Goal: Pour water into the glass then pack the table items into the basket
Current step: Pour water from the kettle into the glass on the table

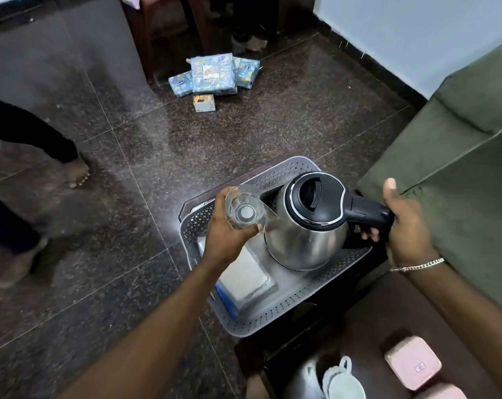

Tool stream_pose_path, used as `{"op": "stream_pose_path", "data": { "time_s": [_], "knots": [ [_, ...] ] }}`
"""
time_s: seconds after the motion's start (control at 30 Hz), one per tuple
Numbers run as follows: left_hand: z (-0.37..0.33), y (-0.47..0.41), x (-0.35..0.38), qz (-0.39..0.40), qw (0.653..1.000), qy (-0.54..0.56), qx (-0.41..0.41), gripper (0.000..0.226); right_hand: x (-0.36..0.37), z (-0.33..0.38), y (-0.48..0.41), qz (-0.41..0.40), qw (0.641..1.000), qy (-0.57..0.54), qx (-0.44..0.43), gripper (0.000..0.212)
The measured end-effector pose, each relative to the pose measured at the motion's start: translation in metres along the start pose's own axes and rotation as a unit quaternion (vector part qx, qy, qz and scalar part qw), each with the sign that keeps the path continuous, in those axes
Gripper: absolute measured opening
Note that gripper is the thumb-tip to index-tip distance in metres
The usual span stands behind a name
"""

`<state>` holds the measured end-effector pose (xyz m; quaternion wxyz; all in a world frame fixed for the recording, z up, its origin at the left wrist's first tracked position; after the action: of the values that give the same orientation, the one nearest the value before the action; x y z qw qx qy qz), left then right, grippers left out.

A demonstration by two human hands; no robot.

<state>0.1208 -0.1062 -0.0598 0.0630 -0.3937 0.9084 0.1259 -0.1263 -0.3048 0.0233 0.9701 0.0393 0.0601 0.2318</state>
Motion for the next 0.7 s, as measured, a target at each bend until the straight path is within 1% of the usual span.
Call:
{"op": "stream_pose_path", "data": {
  "time_s": [0.2, 0.3, 0.4, 0.5, 0.63, 0.67, 0.7],
  "knots": [
    [-0.024, 0.013, -0.012, -0.003, 0.999, -0.03, 0.026, 0.088, -0.013, 0.023, 0.017, -0.017, 0.999, -0.047, 0.0, 0.084],
    [-0.043, 0.023, -0.015, 0.001, 0.998, -0.037, 0.044, 0.085, -0.029, 0.046, 0.028, -0.024, 0.997, -0.067, -0.017, 0.083],
    [-0.068, 0.039, -0.013, 0.008, 0.997, -0.049, 0.066, 0.086, -0.055, 0.072, 0.042, -0.037, 0.996, -0.075, -0.012, 0.086],
    [-0.096, 0.067, 0.0, 0.04, 0.993, -0.062, 0.091, 0.084, -0.089, 0.097, 0.059, -0.047, 0.996, -0.067, -0.017, 0.086],
    [-0.121, 0.115, 0.035, 0.094, 0.984, -0.084, 0.122, 0.085, -0.147, 0.125, 0.086, -0.065, 0.997, -0.025, -0.023, 0.081],
    [-0.124, 0.129, 0.048, 0.109, 0.981, -0.091, 0.129, 0.086, -0.163, 0.131, 0.094, -0.07, 0.997, -0.009, -0.023, 0.086],
    [-0.126, 0.142, 0.058, 0.118, 0.979, -0.098, 0.133, 0.087, -0.178, 0.135, 0.1, -0.071, 0.997, 0.007, -0.025, 0.097]
  ]
}}
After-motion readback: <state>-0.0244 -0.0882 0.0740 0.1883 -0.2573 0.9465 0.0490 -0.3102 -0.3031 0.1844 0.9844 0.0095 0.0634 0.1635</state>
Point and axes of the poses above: each hand's wrist, its own y-axis away from the middle knuckle, its own x-axis out of the palm, z = x × y, the point moved 7 cm from there along -y, towards the middle knuckle, and after that the axes turned 3 degrees about -z, right-handed, at the moved point
